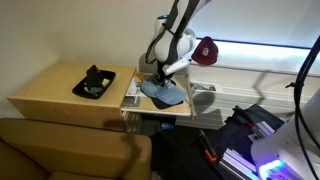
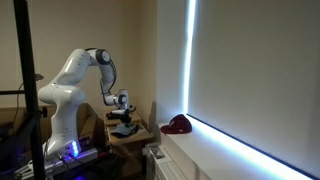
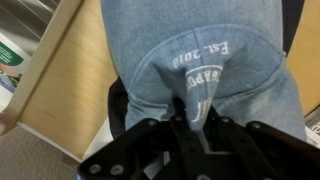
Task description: Stack the caps on the sliding tray on the cap on the window sill
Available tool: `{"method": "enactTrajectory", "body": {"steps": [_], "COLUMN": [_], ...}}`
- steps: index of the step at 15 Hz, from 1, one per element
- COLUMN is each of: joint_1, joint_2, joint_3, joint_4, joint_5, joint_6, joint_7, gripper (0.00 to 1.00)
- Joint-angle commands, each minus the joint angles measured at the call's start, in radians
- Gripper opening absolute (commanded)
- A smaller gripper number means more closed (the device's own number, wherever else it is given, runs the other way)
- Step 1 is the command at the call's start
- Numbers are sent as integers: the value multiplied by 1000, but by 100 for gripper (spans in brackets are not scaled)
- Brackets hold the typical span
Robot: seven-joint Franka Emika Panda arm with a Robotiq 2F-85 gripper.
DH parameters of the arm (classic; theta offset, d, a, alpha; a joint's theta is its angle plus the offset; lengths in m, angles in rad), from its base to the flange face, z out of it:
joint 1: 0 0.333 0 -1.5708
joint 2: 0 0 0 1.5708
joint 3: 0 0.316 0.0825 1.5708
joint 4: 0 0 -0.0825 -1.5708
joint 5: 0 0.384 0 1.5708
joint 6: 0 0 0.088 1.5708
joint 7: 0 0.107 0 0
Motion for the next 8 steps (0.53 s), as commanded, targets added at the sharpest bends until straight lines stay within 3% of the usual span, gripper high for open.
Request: {"method": "enactTrajectory", "body": {"steps": [1, 8], "joint_1": [12, -27], "joint_2": [-61, -300], "joint_3": [-19, -35], "joint_4": [-23, -105], "joint_5": [3, -10], "joint_6": [-49, -227], "joint_7": [28, 81], "gripper": [0, 1]}}
